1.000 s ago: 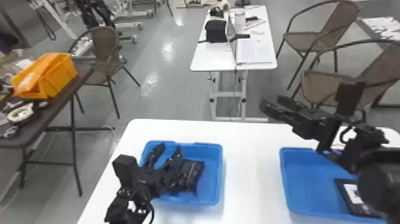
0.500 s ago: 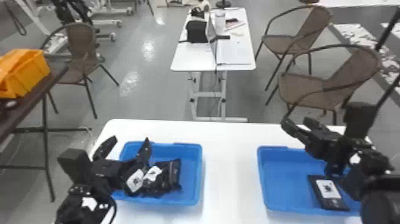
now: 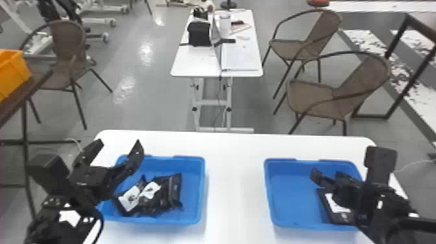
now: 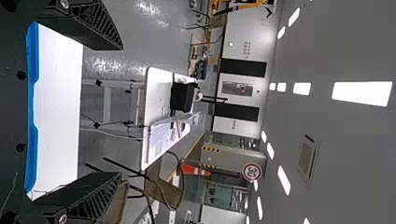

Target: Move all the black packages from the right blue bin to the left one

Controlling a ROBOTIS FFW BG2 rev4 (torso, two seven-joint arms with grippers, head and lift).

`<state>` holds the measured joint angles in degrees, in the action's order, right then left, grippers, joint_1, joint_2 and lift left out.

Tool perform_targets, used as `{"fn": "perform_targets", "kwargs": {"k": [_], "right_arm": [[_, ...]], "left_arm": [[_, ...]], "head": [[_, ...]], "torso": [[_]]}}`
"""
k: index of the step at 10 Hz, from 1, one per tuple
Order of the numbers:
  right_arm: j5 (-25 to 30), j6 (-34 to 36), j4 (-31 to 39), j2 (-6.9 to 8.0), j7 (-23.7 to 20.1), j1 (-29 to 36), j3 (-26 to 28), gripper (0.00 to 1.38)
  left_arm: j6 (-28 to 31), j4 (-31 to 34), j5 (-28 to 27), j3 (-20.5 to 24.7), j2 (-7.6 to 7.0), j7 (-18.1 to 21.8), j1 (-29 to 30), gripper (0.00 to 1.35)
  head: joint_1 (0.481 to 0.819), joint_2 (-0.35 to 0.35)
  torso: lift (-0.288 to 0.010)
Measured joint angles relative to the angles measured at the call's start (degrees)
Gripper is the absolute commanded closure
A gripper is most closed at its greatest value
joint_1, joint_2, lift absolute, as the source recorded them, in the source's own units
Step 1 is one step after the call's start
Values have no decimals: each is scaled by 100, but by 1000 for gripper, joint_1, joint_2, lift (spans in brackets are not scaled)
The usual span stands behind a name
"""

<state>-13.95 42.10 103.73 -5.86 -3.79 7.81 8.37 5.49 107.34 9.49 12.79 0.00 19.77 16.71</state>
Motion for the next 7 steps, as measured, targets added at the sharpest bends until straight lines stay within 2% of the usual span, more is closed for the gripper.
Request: {"fn": "perform_targets", "kwargs": {"k": [2,3,6,7], "right_arm": [[196,331,5,-18,-9,119,224,492],[236,486,13,-79,-39,144,314,492],[245,1086,-136,-427,-127,23,386,490],[344,1144,-213,-458,-242,-3,432,490]], "left_arm": [[40,29,49,-13,0,1,4,62],[68,58,52,-14,0,1,7,55],[149,115,69,-16,0,10,4,47],[131,119,70,-15,0,10,8,47]], "head": [[695,-35],[695,-55],[695,-86],[695,-98]], "torso": [[0],[0],[0],[0]]}}
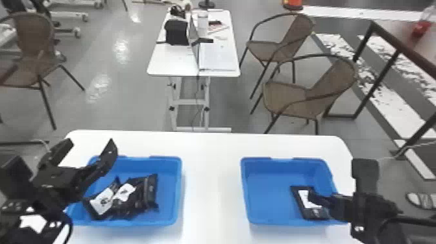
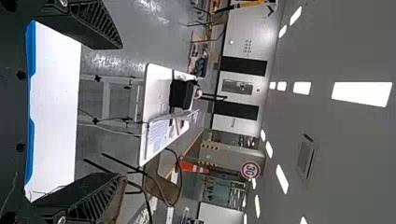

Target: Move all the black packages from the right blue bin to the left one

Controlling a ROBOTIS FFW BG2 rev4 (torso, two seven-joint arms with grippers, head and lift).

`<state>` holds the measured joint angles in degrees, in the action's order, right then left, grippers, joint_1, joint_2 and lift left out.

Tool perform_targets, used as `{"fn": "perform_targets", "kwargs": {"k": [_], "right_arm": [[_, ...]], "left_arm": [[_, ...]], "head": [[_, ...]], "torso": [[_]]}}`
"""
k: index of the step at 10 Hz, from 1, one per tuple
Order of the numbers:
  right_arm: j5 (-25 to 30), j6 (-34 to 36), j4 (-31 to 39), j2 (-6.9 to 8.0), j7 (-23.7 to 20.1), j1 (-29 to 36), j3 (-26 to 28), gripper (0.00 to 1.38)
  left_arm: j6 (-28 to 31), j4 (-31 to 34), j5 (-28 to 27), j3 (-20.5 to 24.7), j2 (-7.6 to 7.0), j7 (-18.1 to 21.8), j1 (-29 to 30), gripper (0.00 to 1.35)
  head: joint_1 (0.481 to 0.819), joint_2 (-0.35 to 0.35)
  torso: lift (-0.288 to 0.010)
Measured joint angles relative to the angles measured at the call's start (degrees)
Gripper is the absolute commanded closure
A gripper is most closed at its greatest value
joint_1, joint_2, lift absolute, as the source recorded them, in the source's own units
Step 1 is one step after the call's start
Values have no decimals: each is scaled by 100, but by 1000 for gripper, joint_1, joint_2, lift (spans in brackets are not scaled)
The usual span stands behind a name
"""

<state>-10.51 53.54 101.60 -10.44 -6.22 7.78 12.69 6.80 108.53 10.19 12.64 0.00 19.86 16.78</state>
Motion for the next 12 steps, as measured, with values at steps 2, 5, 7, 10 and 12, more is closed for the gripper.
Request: {"fn": "perform_targets", "kwargs": {"k": [2,5,7,10,12], "right_arm": [[301,31,-225,-10,-254,-64,81,490],[825,34,-754,-10,-735,-397,93,490],[947,39,-969,-3,-824,-543,83,490],[1097,44,-1247,38,-1034,-702,34,489],[1272,43,-1358,93,-1055,-762,-2,484]], "left_arm": [[-12,9,2,5,0,0,6,47],[8,8,54,33,0,0,5,47],[16,2,99,53,0,0,17,47],[19,2,117,55,0,0,10,47],[25,2,142,48,0,0,9,47]], "head": [[695,-115],[695,-121],[695,-121],[695,-110],[695,-108]], "torso": [[0],[0],[0],[0],[0]]}}
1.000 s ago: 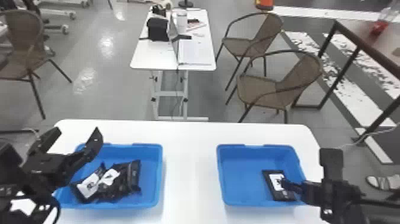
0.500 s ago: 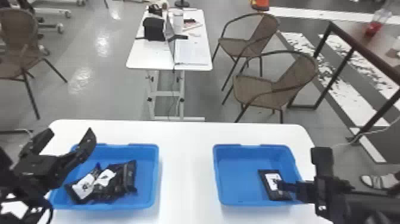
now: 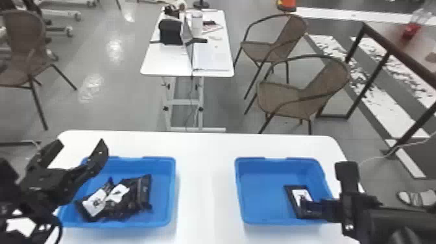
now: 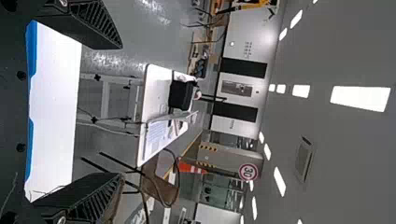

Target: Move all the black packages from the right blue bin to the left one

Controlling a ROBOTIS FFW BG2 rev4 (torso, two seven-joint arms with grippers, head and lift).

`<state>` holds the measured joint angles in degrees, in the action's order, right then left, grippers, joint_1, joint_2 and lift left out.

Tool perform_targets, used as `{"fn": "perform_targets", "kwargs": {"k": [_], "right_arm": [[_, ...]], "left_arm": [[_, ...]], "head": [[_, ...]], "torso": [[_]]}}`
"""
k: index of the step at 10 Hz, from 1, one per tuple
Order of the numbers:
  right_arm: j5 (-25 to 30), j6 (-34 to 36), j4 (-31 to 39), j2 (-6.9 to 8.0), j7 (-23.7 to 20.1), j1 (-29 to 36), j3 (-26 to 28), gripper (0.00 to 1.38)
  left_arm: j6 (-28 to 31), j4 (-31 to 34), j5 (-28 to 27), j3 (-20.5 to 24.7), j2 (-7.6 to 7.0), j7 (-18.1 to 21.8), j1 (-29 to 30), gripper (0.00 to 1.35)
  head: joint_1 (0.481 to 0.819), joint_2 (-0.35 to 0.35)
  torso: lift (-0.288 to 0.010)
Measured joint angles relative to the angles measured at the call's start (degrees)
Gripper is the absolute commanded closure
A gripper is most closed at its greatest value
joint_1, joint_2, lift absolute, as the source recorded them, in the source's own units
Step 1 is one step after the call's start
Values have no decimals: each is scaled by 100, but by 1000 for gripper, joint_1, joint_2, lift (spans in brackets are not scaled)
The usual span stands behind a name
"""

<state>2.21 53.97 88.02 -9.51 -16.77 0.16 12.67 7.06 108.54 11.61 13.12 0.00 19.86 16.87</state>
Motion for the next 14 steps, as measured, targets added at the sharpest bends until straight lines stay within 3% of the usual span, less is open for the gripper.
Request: {"fn": "perform_targets", "kwargs": {"k": [6,8,10,12,14], "right_arm": [[461,51,-547,38,-170,-292,-79,369],[528,-356,-843,42,-248,-388,-149,400],[592,-569,-1170,75,-389,-505,-245,647],[590,-723,-1453,87,-521,-587,-255,1162],[597,-827,-1243,133,-523,-484,-160,1151]], "left_arm": [[-13,-2,102,32,0,0,13,47],[-45,-14,136,69,0,0,31,47],[-54,-46,192,97,0,0,62,47],[-110,-84,272,153,0,0,98,47],[-146,-127,307,194,0,0,113,47]], "head": [[695,-110],[695,-98],[695,-81],[695,-63],[695,-58]], "torso": [[0],[0],[0],[0],[0]]}}
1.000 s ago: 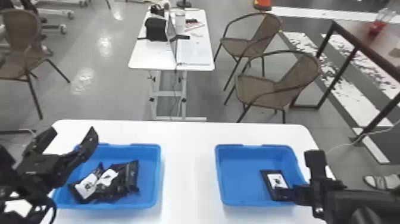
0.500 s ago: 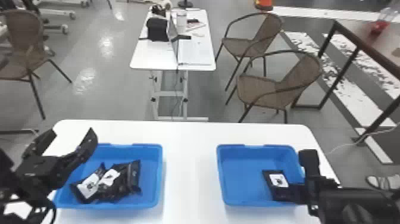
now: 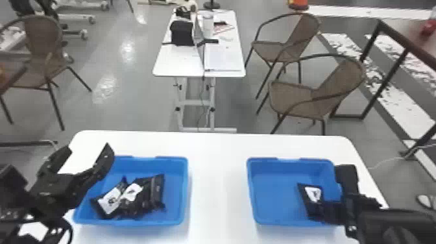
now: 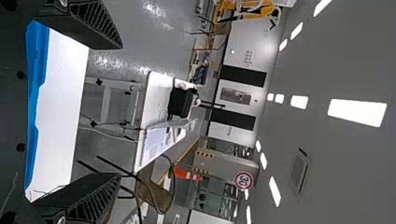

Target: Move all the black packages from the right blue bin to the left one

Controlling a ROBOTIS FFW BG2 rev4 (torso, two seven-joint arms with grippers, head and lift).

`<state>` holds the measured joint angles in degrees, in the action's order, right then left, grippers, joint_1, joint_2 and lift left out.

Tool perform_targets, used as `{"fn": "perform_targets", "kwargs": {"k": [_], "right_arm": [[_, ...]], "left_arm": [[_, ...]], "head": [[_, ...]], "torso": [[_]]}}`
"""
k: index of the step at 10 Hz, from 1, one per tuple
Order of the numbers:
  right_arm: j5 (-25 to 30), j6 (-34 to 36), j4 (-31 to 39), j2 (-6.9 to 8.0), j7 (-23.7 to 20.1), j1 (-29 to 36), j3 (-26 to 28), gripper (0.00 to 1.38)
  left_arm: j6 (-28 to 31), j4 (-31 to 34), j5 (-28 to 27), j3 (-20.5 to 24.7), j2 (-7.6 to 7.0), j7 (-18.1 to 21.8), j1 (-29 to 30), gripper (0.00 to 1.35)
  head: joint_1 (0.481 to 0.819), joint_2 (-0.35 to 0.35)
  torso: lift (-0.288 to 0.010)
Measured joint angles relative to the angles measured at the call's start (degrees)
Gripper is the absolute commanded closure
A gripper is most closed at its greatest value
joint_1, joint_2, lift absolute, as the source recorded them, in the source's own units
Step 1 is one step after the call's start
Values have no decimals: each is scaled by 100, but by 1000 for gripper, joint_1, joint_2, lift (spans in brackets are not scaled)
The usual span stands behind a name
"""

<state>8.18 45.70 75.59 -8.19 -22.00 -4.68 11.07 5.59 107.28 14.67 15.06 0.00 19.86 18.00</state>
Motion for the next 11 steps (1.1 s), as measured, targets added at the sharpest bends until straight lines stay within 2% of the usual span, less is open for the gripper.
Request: {"fn": "perform_targets", "kwargs": {"k": [4,8,11], "right_arm": [[-46,37,684,19,2,350,247,1151],[-46,-368,1896,100,21,673,146,1151],[-505,-710,2541,-125,-6,408,-646,1151]], "left_arm": [[-62,-40,49,3,0,0,30,47],[-135,-41,131,-31,0,0,-37,47],[96,-18,467,-144,0,-9,-174,47]], "head": [[695,-76],[695,-67],[695,7]], "torso": [[0],[0],[0]]}}
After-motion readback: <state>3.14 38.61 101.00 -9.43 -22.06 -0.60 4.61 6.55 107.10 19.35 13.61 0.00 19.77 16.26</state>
